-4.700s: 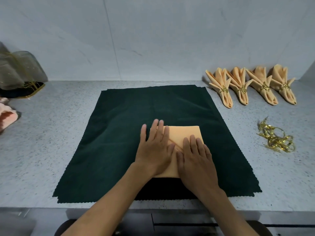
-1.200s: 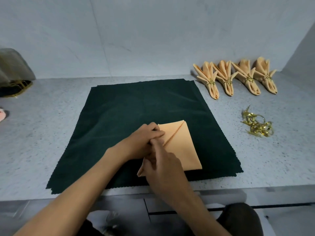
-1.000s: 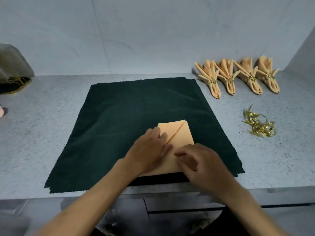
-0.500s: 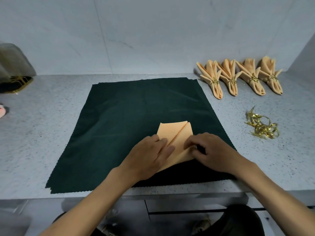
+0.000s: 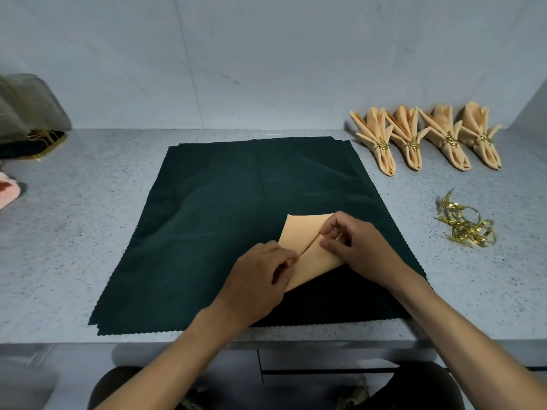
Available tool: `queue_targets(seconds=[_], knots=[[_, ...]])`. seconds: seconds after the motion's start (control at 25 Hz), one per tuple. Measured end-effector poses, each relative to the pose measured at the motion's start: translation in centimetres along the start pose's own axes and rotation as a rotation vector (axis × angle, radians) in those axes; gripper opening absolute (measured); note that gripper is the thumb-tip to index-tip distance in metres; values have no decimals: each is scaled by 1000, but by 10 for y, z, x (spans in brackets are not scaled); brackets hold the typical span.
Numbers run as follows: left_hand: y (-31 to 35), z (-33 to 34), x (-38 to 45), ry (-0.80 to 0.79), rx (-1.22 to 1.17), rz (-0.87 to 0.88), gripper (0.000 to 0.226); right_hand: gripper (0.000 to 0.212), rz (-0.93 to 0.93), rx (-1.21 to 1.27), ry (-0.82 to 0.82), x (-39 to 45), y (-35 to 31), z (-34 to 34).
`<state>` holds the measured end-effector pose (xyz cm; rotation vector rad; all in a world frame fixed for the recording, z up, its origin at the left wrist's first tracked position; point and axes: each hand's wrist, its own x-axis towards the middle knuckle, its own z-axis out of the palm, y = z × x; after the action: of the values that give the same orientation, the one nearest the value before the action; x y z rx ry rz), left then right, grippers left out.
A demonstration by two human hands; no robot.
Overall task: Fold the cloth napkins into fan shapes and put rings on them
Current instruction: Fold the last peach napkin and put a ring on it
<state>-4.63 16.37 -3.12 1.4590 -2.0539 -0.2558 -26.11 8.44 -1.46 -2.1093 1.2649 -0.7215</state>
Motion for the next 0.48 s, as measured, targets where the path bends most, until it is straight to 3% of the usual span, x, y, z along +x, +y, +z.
queue_targets(seconds=[0.36,0.48], knots=[[46,14,6,-127,-224,-45,24,13,-34,-14,60,17,7,-5],[38,14,13,-167,-118,5,29,13,-64,-33,60,22,10,-3]])
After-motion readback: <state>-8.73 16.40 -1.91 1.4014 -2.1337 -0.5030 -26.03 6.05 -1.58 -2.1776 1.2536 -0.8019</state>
